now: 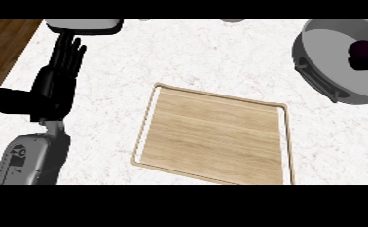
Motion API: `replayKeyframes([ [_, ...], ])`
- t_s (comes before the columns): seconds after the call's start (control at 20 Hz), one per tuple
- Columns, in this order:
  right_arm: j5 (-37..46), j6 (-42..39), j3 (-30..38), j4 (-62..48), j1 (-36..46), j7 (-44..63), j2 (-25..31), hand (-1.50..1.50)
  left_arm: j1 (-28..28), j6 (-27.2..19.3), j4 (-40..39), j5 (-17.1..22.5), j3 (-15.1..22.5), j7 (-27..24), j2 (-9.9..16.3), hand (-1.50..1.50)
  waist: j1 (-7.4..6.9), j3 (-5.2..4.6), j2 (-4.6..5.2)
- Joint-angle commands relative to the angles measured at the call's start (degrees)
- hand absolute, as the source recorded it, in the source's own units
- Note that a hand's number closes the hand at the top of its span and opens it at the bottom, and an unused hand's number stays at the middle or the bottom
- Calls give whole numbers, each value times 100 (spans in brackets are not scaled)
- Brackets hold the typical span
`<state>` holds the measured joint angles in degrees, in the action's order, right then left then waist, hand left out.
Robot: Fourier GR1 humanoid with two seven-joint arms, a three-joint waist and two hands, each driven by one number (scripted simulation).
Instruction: Pick the eggplant from the tray and place it in the pot
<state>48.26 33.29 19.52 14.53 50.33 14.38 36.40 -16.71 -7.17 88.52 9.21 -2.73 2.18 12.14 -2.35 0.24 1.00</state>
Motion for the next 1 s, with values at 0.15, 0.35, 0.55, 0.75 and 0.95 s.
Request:
replayKeyframes([
  [0.15,-669,-518,528,-171,-279,-1519,5,-150,-135,169,-130,97,-126,16,113,0,13,4,14],
  [0.35,-919,-285,766,46,-27,-2026,37,-150,-96,71,-116,13,-44,-22,-20,0,-18,4,7],
  [0.55,-1618,179,1383,269,-71,-2436,-404,-150,-110,53,-331,-54,-88,-143,-18,0,78,-1,-16],
  [0.75,-2199,-38,1907,412,44,-2639,-115,-150,-233,110,-379,31,-217,-18,91,0,125,-5,-32],
  [0.95,-2731,-77,2403,373,-78,-3106,-5,-150,-206,183,-354,48,-258,-85,135,0,52,0,-2],
])
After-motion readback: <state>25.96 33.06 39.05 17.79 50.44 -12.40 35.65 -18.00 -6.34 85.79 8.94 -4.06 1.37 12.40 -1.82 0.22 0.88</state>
